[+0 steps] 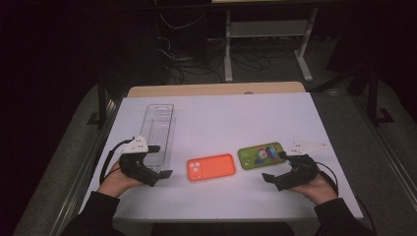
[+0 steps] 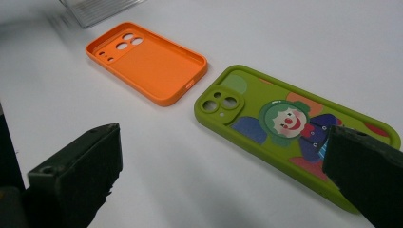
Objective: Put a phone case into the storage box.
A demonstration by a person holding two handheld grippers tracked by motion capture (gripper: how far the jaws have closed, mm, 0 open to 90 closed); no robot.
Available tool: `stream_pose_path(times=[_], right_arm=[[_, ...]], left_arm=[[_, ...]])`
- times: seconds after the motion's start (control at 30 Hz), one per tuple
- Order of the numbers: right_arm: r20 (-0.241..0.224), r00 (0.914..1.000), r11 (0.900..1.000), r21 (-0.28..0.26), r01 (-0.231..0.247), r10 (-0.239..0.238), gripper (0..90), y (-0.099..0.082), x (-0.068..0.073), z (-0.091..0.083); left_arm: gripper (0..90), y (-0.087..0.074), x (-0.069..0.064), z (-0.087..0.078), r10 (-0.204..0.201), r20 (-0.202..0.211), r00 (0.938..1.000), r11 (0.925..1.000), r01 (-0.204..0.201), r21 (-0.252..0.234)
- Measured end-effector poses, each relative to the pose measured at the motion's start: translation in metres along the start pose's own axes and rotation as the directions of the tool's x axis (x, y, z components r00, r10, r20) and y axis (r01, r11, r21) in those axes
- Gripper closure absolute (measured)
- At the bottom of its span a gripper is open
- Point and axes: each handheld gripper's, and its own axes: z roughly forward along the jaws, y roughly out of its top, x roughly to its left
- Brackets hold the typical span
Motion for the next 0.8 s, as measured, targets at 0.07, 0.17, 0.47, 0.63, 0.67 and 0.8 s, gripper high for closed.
stream_pose_path(times=[0.07,0.17,0.47,0.63,0.67,0.8], right_arm=[[-0.001,1.0000,1.0000,0.000,-0.004,0.004,0.0,0.000,0.001,0.000],[-0.002,1.0000,1.0000,0.003,-0.003,0.003,0.0,0.000,0.001,-0.001],[0.021,0.9998,0.9998,0.021,0.004,-0.004,0.0,0.011,-0.003,0.001],[0.037,0.9992,0.9990,0.043,0.010,-0.012,0.0,0.018,-0.007,0.004],[0.037,0.9992,0.9990,0.043,0.010,-0.012,0.0,0.018,-0.007,0.004],[0.048,0.9988,0.9986,0.053,-0.007,0.005,0.0,0.026,-0.014,0.008]], left_arm=[[0.0,0.000,0.000,0.001,0.003,0.001,1.0000,1.0000,-0.003,0.000],[0.0,0.001,-0.001,0.001,-0.001,0.004,1.0000,1.0000,0.001,0.002],[0.0,0.003,0.000,0.001,-0.003,0.008,1.0000,1.0000,0.003,0.000],[0.0,0.004,0.000,0.002,-0.001,0.009,1.0000,1.0000,0.001,-0.007],[0.0,0.004,0.000,0.002,-0.001,0.009,1.0000,1.0000,0.001,-0.007],[0.0,0.005,-0.001,0.002,0.005,0.012,0.9999,1.0000,-0.005,-0.008]])
